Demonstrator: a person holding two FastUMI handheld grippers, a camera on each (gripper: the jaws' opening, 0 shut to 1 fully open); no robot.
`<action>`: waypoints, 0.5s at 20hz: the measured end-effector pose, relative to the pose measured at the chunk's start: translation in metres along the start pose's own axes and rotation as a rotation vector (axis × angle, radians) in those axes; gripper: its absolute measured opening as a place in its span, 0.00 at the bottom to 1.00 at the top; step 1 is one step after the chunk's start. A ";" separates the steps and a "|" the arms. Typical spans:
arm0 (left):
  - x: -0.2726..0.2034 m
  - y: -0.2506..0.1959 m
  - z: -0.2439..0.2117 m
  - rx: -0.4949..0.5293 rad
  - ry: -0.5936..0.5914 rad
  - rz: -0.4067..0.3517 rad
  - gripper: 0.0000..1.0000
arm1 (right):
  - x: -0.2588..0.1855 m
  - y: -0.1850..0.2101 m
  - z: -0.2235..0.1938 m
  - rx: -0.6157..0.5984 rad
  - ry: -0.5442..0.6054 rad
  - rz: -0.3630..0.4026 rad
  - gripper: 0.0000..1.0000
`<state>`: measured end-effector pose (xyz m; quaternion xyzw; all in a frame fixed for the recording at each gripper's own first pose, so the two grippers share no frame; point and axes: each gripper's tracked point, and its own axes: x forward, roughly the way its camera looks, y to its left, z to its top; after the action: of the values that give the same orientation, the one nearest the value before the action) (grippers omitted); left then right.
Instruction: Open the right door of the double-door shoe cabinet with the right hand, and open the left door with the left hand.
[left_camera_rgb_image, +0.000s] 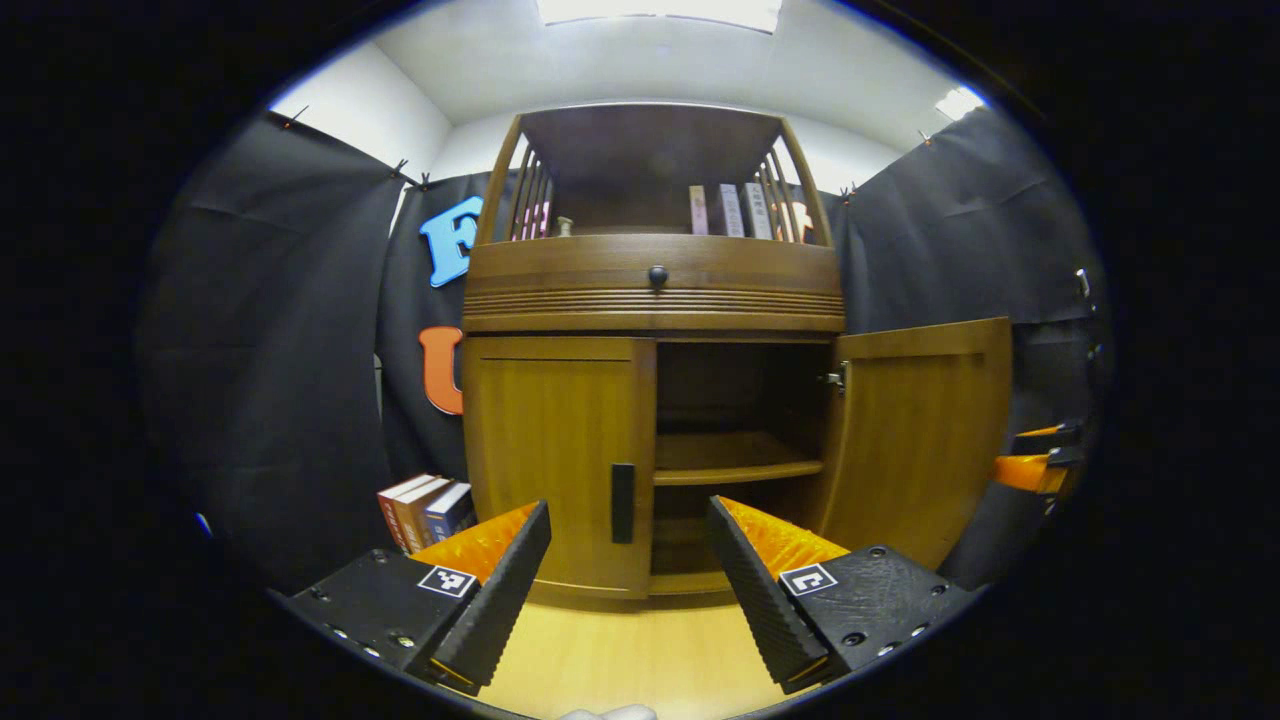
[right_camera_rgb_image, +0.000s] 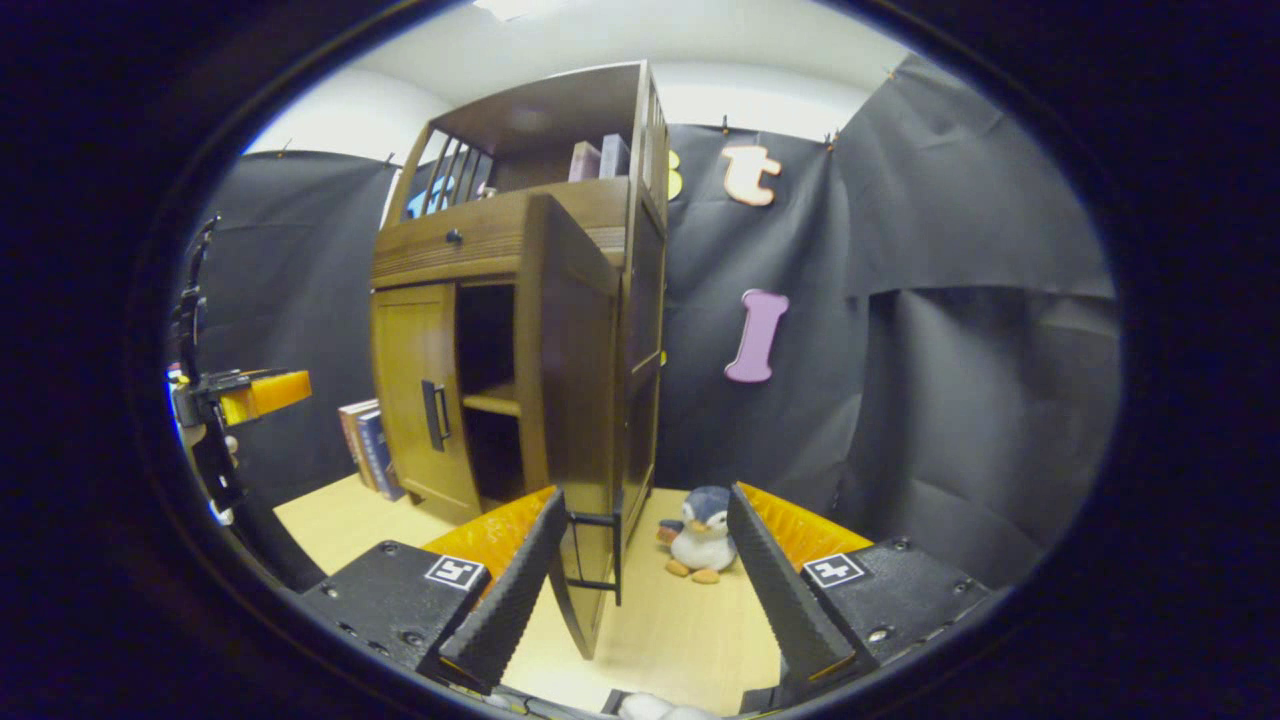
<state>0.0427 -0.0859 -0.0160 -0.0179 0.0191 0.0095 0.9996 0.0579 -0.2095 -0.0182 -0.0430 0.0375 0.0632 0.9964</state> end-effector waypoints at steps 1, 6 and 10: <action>0.010 0.011 -0.005 -0.005 0.009 0.000 0.94 | -0.004 0.008 0.005 0.009 -0.008 -0.031 0.98; 0.053 0.051 -0.022 0.003 0.029 -0.019 0.95 | -0.021 0.059 0.020 0.081 -0.013 -0.134 0.99; 0.085 0.051 -0.037 0.020 0.020 -0.079 0.94 | -0.003 0.118 0.018 0.119 -0.016 -0.168 0.99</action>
<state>0.1254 -0.0352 -0.0578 -0.0086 0.0283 -0.0304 0.9991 0.0410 -0.0921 -0.0099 0.0136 0.0297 -0.0228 0.9992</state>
